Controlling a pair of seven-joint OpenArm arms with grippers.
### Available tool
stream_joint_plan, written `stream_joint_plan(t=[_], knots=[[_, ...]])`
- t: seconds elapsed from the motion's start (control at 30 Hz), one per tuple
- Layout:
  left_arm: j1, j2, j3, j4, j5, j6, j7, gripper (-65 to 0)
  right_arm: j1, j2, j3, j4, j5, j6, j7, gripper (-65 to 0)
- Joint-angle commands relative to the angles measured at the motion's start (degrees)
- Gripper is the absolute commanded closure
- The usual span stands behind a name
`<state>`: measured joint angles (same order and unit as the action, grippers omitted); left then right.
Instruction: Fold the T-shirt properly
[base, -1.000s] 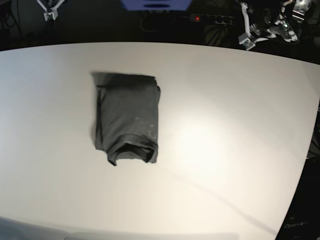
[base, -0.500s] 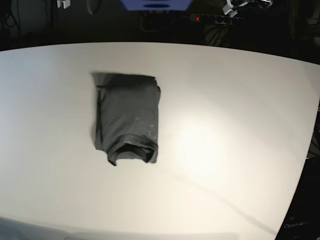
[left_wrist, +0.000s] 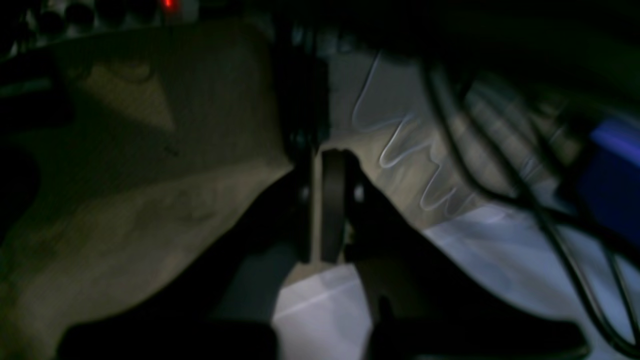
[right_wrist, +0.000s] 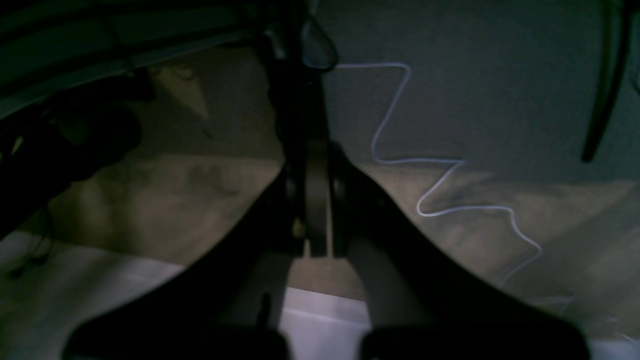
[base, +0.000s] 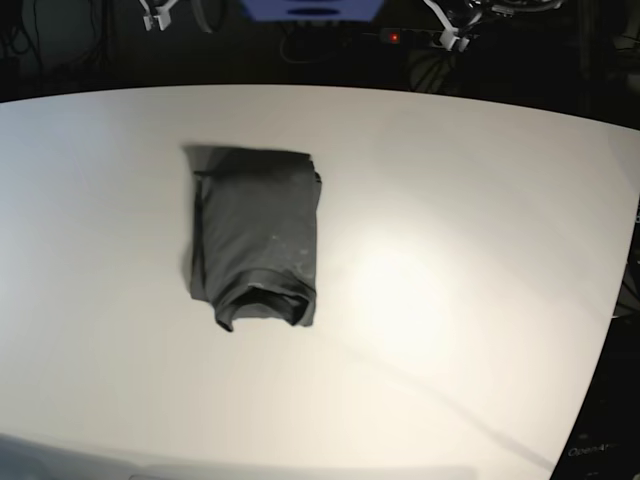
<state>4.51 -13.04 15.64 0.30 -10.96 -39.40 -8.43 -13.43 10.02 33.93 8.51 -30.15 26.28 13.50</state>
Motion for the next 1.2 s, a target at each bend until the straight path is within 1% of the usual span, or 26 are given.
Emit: stream_joint_plan(t=[0.0,0.03,0.1,0.17,0.23,0.3,0.37,0.4,0.47,0.53,0.6,0.7,0.73,0.8,0.87,1.0,1.1,1.13,1.17], knots=[[0.5,-0.8,0.1,-0.3,-1.0,-0.6,-1.8,-2.6,-0.5,0.0,-0.5,0.1,-0.1,-1.8,0.3,-0.7],[0.6,-0.8,0.1,-0.3,-1.7,-0.6,-3.4,-2.6,0.1,-0.3,-0.7,0.1,-0.1,-2.9,0.3,-0.7],[0.6,-0.8,0.1,-0.3,-2.0,0.4,-5.9,-2.6,0.9,-0.8,-0.4,0.1,0.1,-3.0,0.3,-0.7],[0.5,-0.8,0.1,0.4,-2.2,0.9,-6.7,-2.6,1.9,-1.4,-0.2,0.1,0.3,-3.4,0.5,-0.7],[0.3,-0.7,-0.1,1.4,-2.8,1.2,-6.7,-2.6,2.7,-1.4,1.3,0.1,2.2,-4.5,0.3,-0.7],[0.3,0.2,-1.1,1.9,-6.0,1.2,-6.6,-2.6,3.6,-1.4,1.4,-0.1,2.7,-7.6,0.3,-0.7],[0.2,0.6,-1.4,1.9,-8.3,1.3,-6.5,-2.6,5.0,-1.4,1.4,-3.1,2.7,-11.1,0.4,-0.9],[0.1,0.9,-1.4,1.9,-8.8,1.8,-6.5,-2.7,6.1,-1.4,1.3,-5.0,2.5,-12.0,0.6,-0.9],[-0.4,1.2,-1.4,1.8,-8.7,5.7,-6.5,-2.7,7.4,-1.4,1.3,-6.5,2.2,-12.3,0.7,-0.9],[-0.4,2.2,-1.0,1.9,-8.6,8.3,-6.8,-2.7,7.8,-1.4,1.4,-6.3,2.0,-12.3,0.3,-0.9],[-0.4,2.7,-0.9,1.9,-8.6,9.3,-6.9,-2.7,7.8,-1.4,1.5,-6.4,2.0,-12.3,0.3,-0.9],[-0.4,3.0,-1.7,1.6,-9.2,9.7,-7.0,-2.7,7.8,-1.4,1.7,-6.3,2.2,-12.3,0.6,-0.9],[-0.4,3.1,-1.7,1.6,-10.0,10.4,-7.0,-2.7,7.9,-1.3,1.7,-6.2,2.2,-12.5,0.7,-0.9],[-0.2,3.2,-1.5,1.8,-12.0,13.3,-7.1,-2.7,8.6,-1.2,1.3,-5.6,2.1,-14.6,0.7,-0.9],[-0.2,3.3,-1.4,1.9,-12.2,14.2,-7.1,-2.7,8.6,-1.2,1.2,-5.4,1.9,-16.3,0.7,-0.9],[-0.2,3.6,-1.9,1.9,-12.6,14.6,-7.1,-2.7,8.8,-1.2,0.9,-5.5,1.8,-16.5,0.4,-0.9],[-0.2,3.7,-2.0,1.9,-12.7,14.6,-7.1,-2.7,8.8,-1.3,-1.5,-5.6,1.8,-16.7,0.3,-0.9],[-0.2,3.7,-2.0,1.9,-12.7,14.9,-7.1,-2.7,8.8,-1.4,-1.8,-5.6,1.8,-16.7,0.3,-0.9],[-0.2,3.7,-2.1,1.9,-12.8,15.9,-7.1,-2.7,8.8,-1.4,-2.0,-5.6,1.8,-16.7,0.3,-0.9]])
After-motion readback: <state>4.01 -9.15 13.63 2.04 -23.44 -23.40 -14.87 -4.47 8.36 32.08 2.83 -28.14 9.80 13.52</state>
